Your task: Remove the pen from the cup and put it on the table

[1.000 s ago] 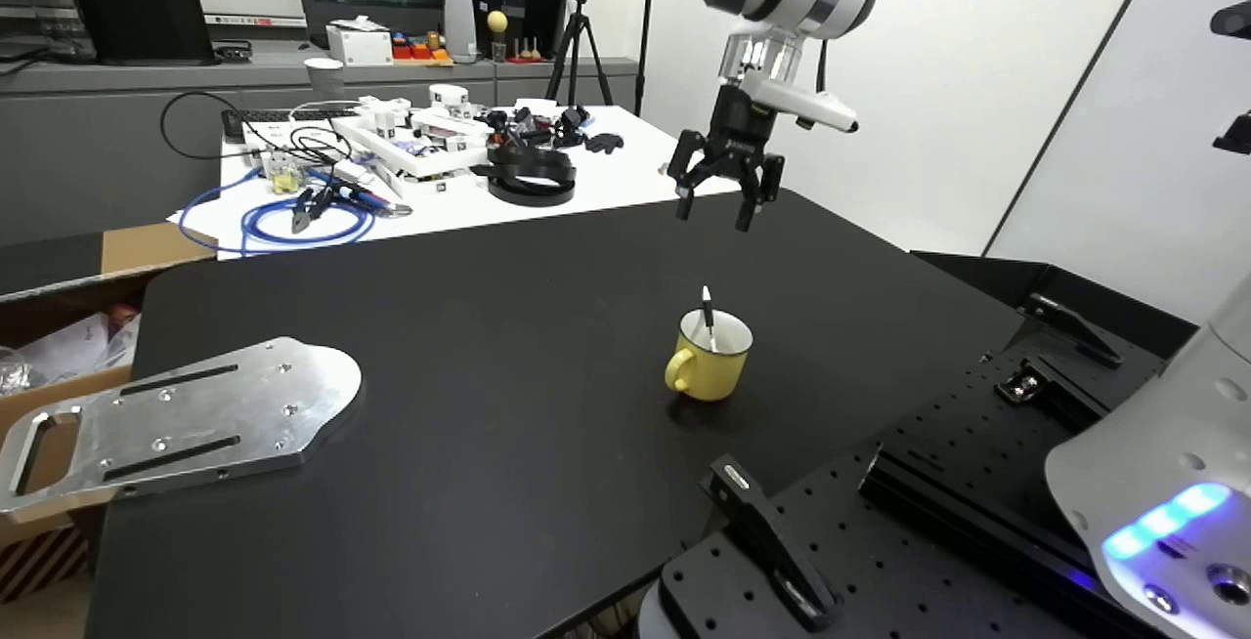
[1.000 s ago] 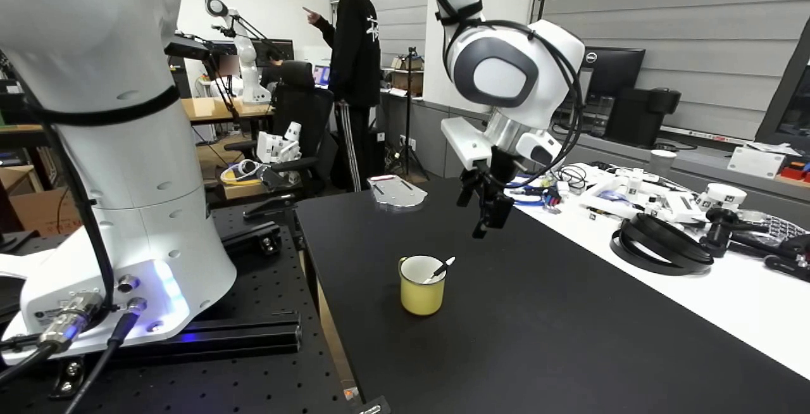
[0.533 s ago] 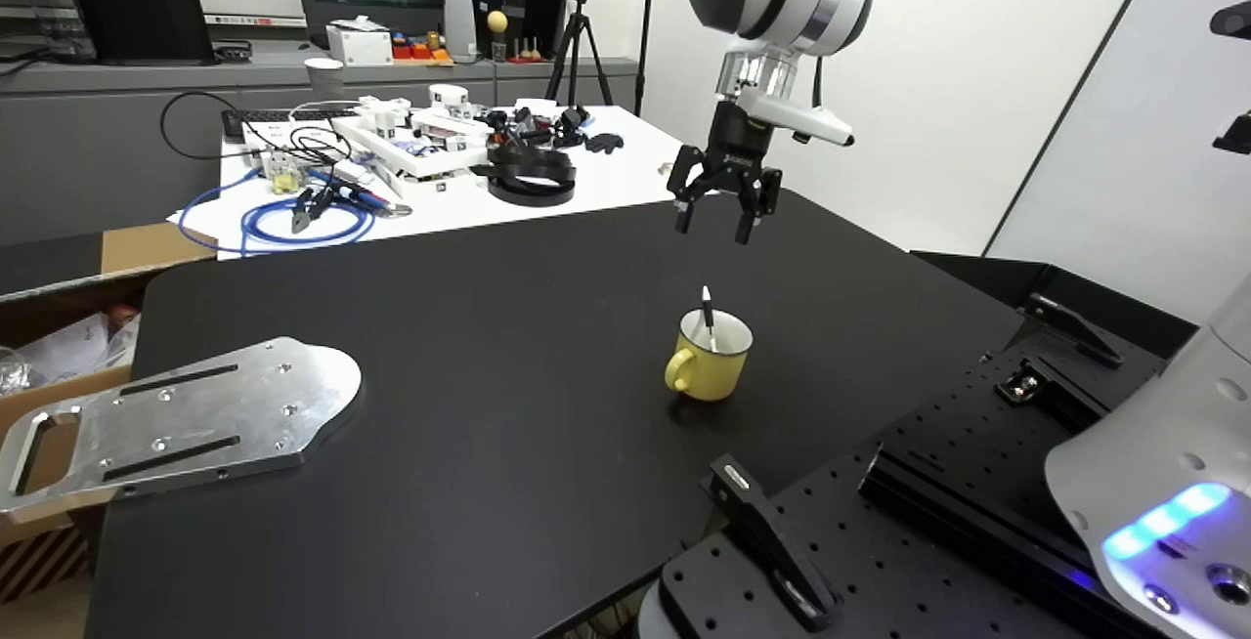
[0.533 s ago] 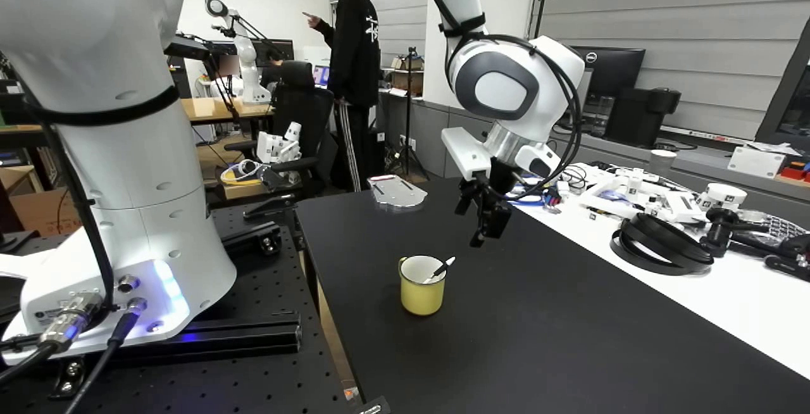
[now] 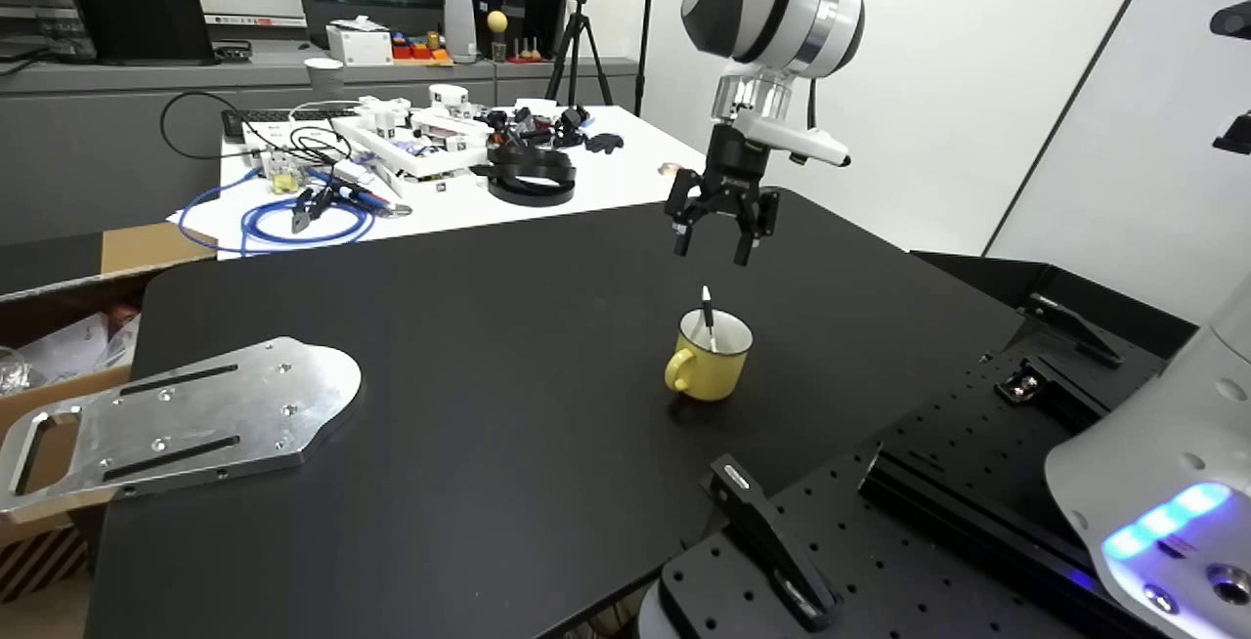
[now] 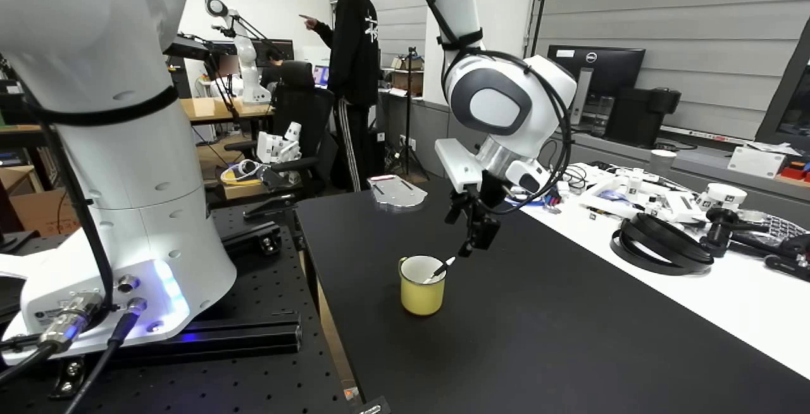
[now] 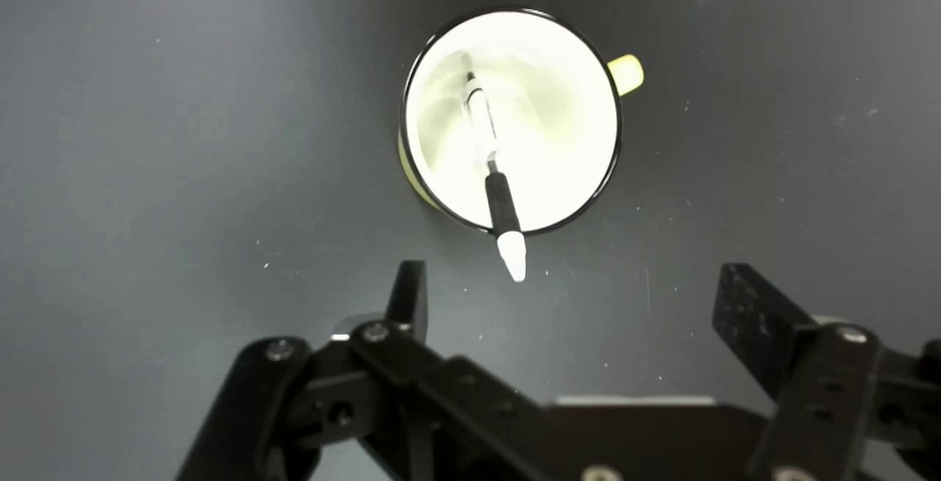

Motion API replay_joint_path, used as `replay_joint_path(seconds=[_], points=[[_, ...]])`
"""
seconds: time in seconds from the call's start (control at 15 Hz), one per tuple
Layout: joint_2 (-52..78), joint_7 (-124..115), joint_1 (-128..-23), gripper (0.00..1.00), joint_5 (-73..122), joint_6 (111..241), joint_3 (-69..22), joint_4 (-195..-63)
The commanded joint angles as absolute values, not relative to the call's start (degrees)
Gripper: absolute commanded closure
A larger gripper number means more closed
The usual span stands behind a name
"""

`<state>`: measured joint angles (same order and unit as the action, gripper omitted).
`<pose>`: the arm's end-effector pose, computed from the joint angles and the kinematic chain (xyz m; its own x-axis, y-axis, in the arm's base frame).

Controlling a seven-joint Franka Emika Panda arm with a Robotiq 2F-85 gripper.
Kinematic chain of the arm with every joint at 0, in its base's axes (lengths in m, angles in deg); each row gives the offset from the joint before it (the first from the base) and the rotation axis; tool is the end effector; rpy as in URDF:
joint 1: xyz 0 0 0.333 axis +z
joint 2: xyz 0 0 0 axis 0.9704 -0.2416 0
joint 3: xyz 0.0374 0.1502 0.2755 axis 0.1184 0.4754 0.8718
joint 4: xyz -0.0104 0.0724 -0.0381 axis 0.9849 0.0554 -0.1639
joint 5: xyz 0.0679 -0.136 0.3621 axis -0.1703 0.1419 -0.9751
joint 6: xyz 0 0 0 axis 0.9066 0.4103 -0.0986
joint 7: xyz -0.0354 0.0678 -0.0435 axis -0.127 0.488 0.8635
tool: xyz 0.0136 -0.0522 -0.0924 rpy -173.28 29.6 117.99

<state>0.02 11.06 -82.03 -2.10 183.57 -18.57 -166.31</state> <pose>0.4922 -0.0443 0.1113 0.9375 -0.2087 -0.2783 -0.2712 -0.9396 -0.2090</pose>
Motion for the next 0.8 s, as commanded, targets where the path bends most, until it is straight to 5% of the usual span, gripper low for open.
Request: replay_joint_path(seconds=[0.0,0.73], points=[[-2.11,9.71,-83.61,0.0,-1.48,183.49,-17.39,-164.66],[-7.78,10.24,-85.48,0.0,-1.35,186.4,-15.78,-161.88]])
